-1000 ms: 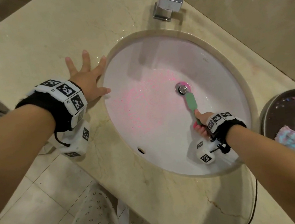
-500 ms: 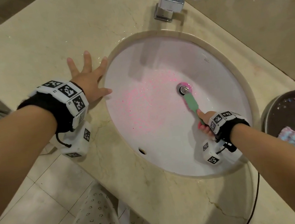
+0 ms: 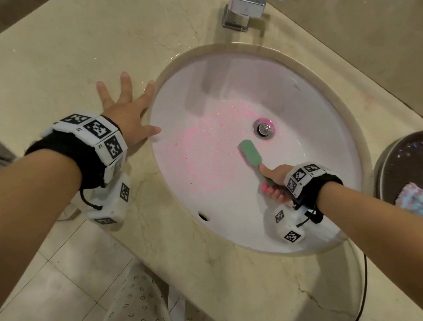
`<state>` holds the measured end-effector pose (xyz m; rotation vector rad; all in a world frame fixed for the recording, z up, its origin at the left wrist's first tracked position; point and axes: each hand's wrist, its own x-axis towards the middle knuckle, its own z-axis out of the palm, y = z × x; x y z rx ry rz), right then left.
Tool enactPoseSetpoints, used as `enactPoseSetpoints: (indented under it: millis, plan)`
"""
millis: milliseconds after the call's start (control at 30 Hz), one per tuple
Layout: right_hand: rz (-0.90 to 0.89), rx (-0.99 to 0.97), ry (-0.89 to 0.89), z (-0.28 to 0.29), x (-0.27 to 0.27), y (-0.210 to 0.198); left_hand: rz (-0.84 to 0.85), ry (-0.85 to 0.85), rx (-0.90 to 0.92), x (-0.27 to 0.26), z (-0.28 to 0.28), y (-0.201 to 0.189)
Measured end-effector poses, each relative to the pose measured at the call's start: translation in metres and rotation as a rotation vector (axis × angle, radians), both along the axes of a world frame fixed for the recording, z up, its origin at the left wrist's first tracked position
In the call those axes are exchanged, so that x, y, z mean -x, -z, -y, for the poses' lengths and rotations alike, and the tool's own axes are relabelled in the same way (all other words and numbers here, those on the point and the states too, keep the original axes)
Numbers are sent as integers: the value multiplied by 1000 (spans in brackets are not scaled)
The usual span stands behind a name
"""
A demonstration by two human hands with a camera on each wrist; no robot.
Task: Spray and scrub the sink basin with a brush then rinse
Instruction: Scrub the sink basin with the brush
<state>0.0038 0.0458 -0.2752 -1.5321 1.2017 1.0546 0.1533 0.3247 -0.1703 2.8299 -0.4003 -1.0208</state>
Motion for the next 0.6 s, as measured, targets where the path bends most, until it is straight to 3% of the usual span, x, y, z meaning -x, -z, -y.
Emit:
enactPoseSetpoints:
  millis: [133,333,433,600]
  plan:
    - [77,-15,-4,-16,-6,-6,-7,-7,-1,0,-1,0]
    - [273,-152,269,-30,-23,-37,8,22,-49,2,1,-6]
    - [349,-191,285,-37,-29,-67,25,32,-109,-1,5,-13]
    - [583,-209,360,-44,-36,-119,136,192,140,-7,52,-41]
